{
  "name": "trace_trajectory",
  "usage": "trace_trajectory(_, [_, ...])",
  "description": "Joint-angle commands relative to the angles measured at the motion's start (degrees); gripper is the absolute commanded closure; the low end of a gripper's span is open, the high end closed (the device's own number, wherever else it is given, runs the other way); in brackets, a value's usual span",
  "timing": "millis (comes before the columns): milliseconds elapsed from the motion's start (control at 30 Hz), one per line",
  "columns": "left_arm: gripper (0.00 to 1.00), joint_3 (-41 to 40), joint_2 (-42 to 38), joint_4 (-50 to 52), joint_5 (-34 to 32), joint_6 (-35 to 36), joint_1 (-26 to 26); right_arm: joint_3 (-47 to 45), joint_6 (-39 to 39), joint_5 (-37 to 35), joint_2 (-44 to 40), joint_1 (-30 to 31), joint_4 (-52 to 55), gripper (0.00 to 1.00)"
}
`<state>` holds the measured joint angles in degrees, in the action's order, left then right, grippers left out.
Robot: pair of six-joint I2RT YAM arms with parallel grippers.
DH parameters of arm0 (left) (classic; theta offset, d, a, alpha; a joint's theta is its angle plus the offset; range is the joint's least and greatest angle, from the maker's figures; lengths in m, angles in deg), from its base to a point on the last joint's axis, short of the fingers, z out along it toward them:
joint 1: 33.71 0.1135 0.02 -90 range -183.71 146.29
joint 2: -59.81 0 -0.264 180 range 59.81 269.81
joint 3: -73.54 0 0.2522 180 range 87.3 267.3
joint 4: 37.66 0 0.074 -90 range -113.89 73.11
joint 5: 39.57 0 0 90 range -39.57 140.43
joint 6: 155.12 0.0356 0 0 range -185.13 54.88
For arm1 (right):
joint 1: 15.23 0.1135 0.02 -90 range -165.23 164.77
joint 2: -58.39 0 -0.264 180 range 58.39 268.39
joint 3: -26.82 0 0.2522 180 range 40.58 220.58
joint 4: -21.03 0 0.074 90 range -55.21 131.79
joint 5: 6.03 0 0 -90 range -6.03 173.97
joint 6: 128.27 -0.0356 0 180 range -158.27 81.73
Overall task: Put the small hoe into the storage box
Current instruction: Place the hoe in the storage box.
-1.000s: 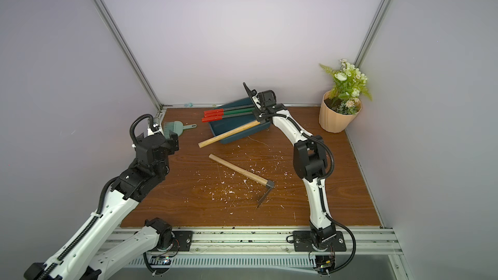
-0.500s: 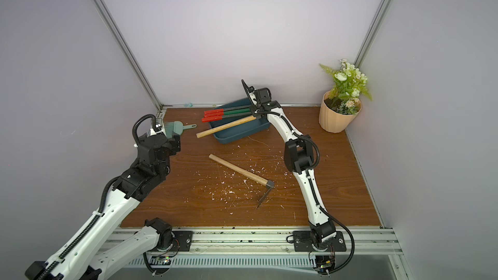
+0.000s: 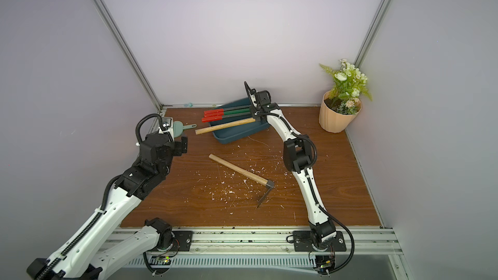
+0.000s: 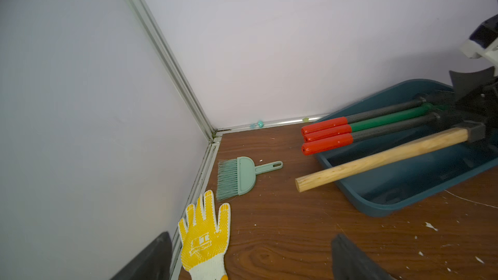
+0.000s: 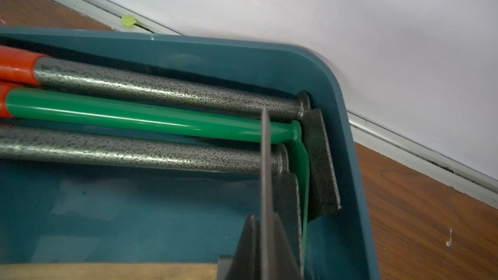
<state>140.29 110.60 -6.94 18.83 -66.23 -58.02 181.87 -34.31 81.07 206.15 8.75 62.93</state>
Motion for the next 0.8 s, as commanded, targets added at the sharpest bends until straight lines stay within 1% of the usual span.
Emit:
trace_trajectory(0, [0.07,1.06,0.01,-0.37,5.91,0.71,0.67,0.75,0.53,-2.98,0.63,-0.57,-2.64,1.00])
trace_trajectory(200, [0.07,1.06,0.02,-0.25,11.41,1.68,0.75,0.36,0.26,-2.96,1.82,-1.02,-3.29,1.00])
trace_trajectory(267, [0.07,0.98,0.02,-0.34,12.50,1.81,0.67,0.31,0.16,-2.82,2.24,-1.21,-3.28,0.96])
trace_trajectory(333, [0.07,1.00,0.23,-0.34,12.68,1.76,0.68,0.33,0.08,-2.99,2.65,-1.30,-3.27,0.88])
trace_trajectory(433, [0.07,1.15,0.76,-0.25,12.77,1.88,0.68,0.30,-0.01,-2.71,2.91,-1.40,-3.31,0.78])
trace_trajectory(500, [0.07,1.16,0.98,-0.25,12.86,1.81,0.70,0.14,0.01,-2.34,2.80,-1.39,-3.33,0.74])
trace_trajectory(667, [0.07,0.91,1.07,-0.43,12.86,1.64,0.75,-0.01,0.06,-1.42,1.13,-1.40,-2.92,0.70])
trace_trajectory(767, [0.07,0.58,0.90,-0.43,12.64,1.46,0.74,-2.48,0.16,-1.27,-2.01,-1.32,-4.17,0.68])
